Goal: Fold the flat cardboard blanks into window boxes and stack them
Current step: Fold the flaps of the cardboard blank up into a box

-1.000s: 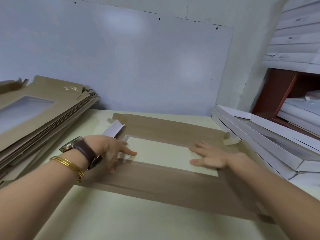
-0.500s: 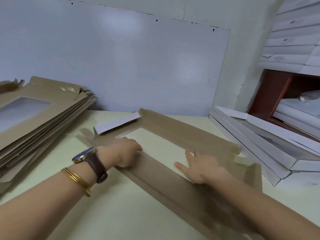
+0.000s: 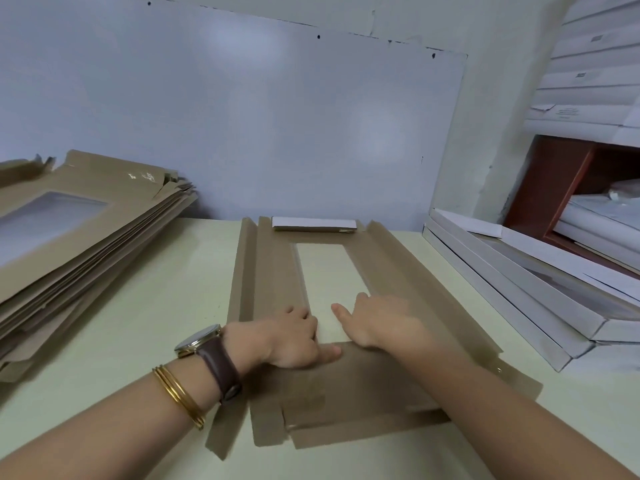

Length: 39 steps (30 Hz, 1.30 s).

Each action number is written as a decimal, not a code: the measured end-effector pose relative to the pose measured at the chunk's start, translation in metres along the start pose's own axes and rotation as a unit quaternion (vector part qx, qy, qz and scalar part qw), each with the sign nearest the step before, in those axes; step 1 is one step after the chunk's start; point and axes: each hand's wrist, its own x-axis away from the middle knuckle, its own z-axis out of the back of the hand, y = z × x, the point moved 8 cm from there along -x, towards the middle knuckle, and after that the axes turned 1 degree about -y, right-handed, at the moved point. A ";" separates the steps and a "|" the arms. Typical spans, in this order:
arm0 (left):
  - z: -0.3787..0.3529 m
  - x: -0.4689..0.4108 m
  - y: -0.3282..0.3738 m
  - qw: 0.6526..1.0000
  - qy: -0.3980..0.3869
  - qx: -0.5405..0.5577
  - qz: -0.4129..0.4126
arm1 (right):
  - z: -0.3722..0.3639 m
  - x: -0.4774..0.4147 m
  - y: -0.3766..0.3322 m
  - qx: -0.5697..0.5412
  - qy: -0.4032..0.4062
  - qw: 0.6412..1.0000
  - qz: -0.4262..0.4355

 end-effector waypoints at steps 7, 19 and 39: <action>-0.002 -0.012 -0.020 0.999 0.041 0.035 -0.001 | 0.001 0.015 0.023 -0.118 -0.039 0.990 0.065; 0.016 0.005 -0.024 0.961 0.144 0.219 -0.090 | -0.005 0.081 0.046 -0.217 -0.176 0.929 0.242; 0.003 0.027 -0.018 0.977 -0.010 0.174 -0.120 | -0.014 0.061 0.059 -0.155 -0.023 0.954 0.254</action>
